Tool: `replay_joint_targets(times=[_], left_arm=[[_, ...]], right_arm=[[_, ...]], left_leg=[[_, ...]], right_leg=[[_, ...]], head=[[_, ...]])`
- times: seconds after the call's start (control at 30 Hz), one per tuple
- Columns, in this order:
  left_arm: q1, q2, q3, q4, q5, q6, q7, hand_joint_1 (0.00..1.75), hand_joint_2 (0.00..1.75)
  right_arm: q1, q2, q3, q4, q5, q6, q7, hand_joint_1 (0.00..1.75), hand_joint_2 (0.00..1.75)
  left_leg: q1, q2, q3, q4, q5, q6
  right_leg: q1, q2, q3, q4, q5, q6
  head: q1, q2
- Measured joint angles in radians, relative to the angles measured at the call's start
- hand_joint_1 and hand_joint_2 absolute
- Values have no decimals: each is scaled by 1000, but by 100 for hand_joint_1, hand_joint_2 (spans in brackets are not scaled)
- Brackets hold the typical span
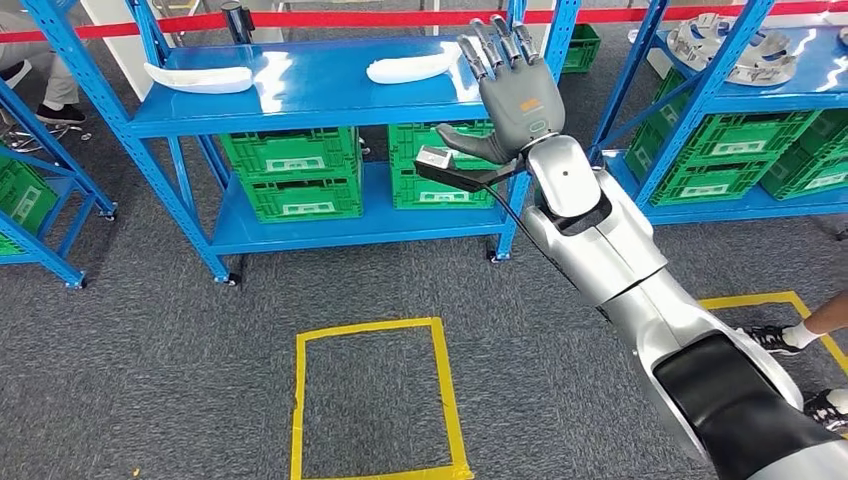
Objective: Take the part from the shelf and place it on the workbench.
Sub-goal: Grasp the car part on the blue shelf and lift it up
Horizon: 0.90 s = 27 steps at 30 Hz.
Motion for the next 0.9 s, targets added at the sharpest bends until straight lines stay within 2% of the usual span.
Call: replay_joint_targets(times=[0.03, 0.1, 0.13, 0.17, 0.2, 0.27, 0.3, 0.33, 0.4, 0.5, 0.53, 0.57, 0.63, 0.67, 0.7, 0.73, 0.77, 0.8, 0.83, 0.87, 0.9], left_arm=[[1, -1, 0, 0, 3, 0, 0, 0, 0], [3, -2, 0, 0, 6, 0, -2, 0, 0], [4, -2, 0, 0, 7, -1, -2, 0, 0], [5, -2, 0, 0, 7, -2, -3, 0, 0], [6, -2, 0, 0, 7, -3, -3, 0, 0], [6, -3, 0, 0, 7, -4, -3, 0, 0], [5, -3, 0, 0, 7, -4, -3, 0, 0], [5, -3, 2, 0, 7, -4, -2, 0, 0], [3, -3, 4, 0, 8, -3, 1, 0, 0], [2, -3, 6, -1, 13, -3, -1, 0, 0], [2, -3, 6, -1, 15, -3, -3, 0, 0], [2, -3, 7, -2, 18, -3, -5, 0, 0], [4, -2, 10, -1, 22, -4, -6, 0, 0], [7, -2, 12, -1, 23, -5, -6, 0, 0], [10, -2, 13, 0, 23, -6, -6, 0, 0], [12, -2, 13, 0, 23, -7, -7, 0, 0], [13, -2, 13, 0, 23, -7, -8, 0, 0], [15, -2, 13, 1, 23, -7, -9, 0, 0], [15, -1, 14, 1, 23, -7, -11, 0, 0], [16, -2, 14, 2, 24, -6, -13, 0, 0], [18, -2, 15, 2, 24, -6, -14, 0, 0]], right_arm=[[5, -7, 0, -4, -2, -2, 0, 0, 0], [25, -15, 1, -8, -6, -4, 2, 0, 0], [38, -18, 1, -10, -7, -6, 3, 0, 0], [51, -21, 2, -12, -7, -7, 5, 0, 0], [62, -24, 4, -13, -8, -9, 8, 0, 0], [78, -28, 6, -17, -8, -12, 14, 0, 0], [85, -29, 7, -19, -7, -13, 17, 0, 0], [91, -30, 8, -20, -7, -14, 19, 0, 0], [104, -29, 9, -21, -6, -16, 20, 0, 0], [116, -23, 10, -25, -3, -19, 19, 0, 0], [117, -18, 10, -26, -1, -19, 18, 0, 0], [119, -12, 10, -27, 3, -19, 17, 0, 0], [126, 3, 11, -27, 12, -20, 15, 0, 0], [131, 10, 12, -27, 16, -20, 15, 0, 0], [135, 17, 13, -27, 19, -20, 15, 0, 0], [138, 23, 14, -27, 20, -20, 16, 0, 0], [139, 30, 14, -27, 22, -20, 17, 0, 0], [140, 35, 15, -27, 24, -21, 17, 0, 0], [140, 41, 15, -26, 25, -23, 16, 0, 0], [140, 44, 15, -26, 27, -25, 13, 0, 0], [141, 47, 16, -26, 28, -28, 9, 0, 0]], left_leg=[[2, 2, 2, -4, 2, 3], [2, 5, 2, -3, -1, 5], [2, 6, 3, -2, -3, 5], [3, 6, 6, 0, -7, 3], [4, 5, 9, 3, -13, 1], [8, 4, 18, 11, -30, -8], [8, 4, 19, 17, -40, -15], [8, 4, 17, 21, -48, -22], [8, 4, 16, 22, -57, -34], [9, 5, 20, 32, -73, -52], [10, 6, 2, 71, -91, -58], [12, 6, -31, 130, -113, -65], [15, 6, -125, 271, -150, -73], [16, 6, -161, 309, -146, -75], [17, 6, -179, 311, -121, -75], [17, 6, -177, 273, -76, -74], [18, 6, -162, 207, -21, -72], [16, 6, -141, 142, 21, -70], [14, 6, -122, 88, 47, -65], [12, 5, -111, 59, 55, -60], [10, 5, -107, 51, 49, -55]], right_leg=[[-1, -1, -28, 52, -22, 2], [-3, -2, -110, 190, -71, 6], [-5, -2, -144, 240, -80, 7], [-6, -2, -165, 259, -69, 8], [-8, -3, -164, 235, -38, 8], [-10, -5, -114, 104, 47, 8], [-8, -6, -87, 41, 72, 6], [-6, -5, -68, 1, 81, 2], [-2, -3, -58, -21, 72, -11], [-6, -1, -48, -26, 62, -32], [-8, -1, -41, -29, 58, -37], [-9, -2, -35, -31, 54, -42], [-9, -2, -26, -31, 46, -46], [-9, -1, -21, -31, 41, -47], [-9, -1, -15, -31, 36, -46], [-9, 0, -6, -31, 30, -45], [-10, 1, 3, -31, 24, -43], [-8, 1, 11, -31, 18, -39], [-7, 1, 16, -31, 13, -34], [-6, 2, 17, -32, 10, -29], [-5, 2, 17, -35, 10, -23]], head=[[1, 0], [4, 0], [4, 0], [4, 0], [4, 0], [3, 0], [4, 0], [4, 0], [4, 0], [1, 0], [-1, 0], [-2, 0], [-3, 0], [-3, 0], [-3, 0], [-3, 0], [-3, 0], [-4, 0], [-4, 0], [-5, 0], [-5, 0]])
